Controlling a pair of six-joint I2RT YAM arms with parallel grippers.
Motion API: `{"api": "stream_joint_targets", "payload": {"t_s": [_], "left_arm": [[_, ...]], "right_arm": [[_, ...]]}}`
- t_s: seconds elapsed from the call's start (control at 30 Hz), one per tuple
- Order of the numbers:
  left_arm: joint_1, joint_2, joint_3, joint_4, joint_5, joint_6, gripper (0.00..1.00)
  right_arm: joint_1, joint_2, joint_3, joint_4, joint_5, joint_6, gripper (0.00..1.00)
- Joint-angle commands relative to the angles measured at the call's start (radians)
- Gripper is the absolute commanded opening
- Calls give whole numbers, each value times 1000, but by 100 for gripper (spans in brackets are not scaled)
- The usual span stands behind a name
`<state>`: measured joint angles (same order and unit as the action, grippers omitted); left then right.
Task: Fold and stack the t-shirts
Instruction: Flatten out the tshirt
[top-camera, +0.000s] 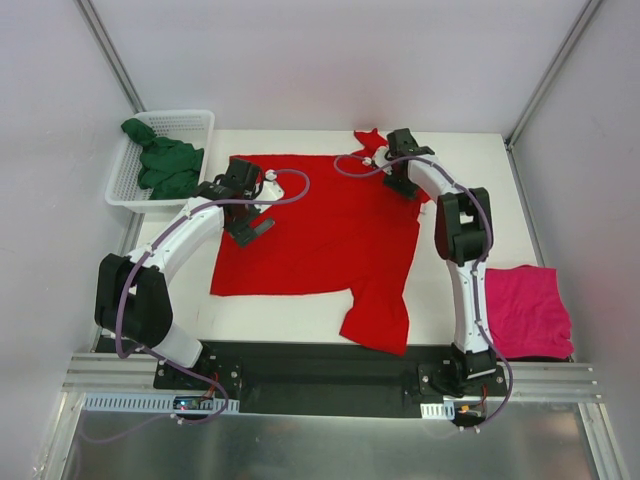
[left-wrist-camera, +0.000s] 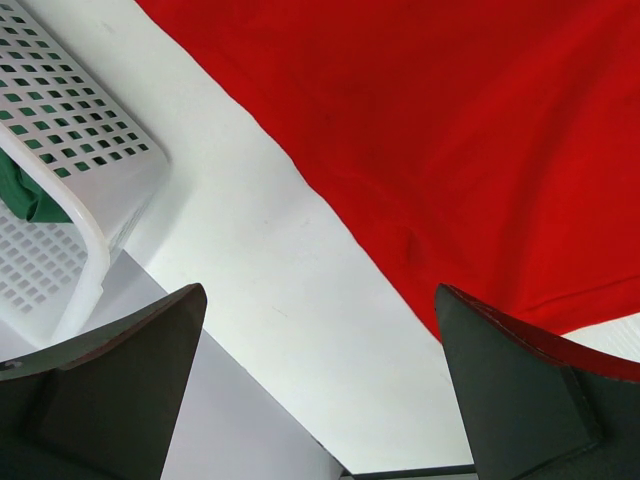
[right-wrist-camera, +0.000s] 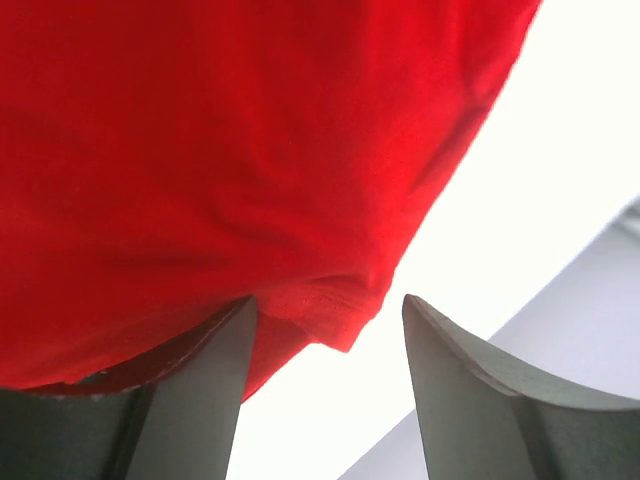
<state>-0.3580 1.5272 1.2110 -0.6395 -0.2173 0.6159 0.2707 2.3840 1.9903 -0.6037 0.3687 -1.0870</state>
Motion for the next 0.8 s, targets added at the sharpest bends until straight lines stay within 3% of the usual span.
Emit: {"api": "stream_joint_targets", "payload": {"t_s": [0.0, 0.27, 0.47, 0.6, 0.67, 0.7, 0.77], "left_arm": [[7, -25, 4, -26, 10, -16, 99], [7, -47, -5, -31, 10, -18, 99], [7, -65, 1, -32, 10, -16, 99], [5, -78, -4, -35, 1, -11, 99], [5, -85, -7, -37, 4, -7, 99], [5, -87, -7, -37, 4, -7, 99], [5, -87, -7, -38, 4, -4, 99]], "right_arm": [[18, 64, 28, 174, 45, -94, 63], [56, 113, 116, 245, 102, -163, 63], [67, -125, -68, 237, 182, -133, 62], [85, -276, -76, 43, 197, -61, 63], [94, -325, -41, -143, 162, 17, 63], [96, -365, -16, -304, 82, 50, 63], [96, -402, 7, -443, -76, 126, 63]]}}
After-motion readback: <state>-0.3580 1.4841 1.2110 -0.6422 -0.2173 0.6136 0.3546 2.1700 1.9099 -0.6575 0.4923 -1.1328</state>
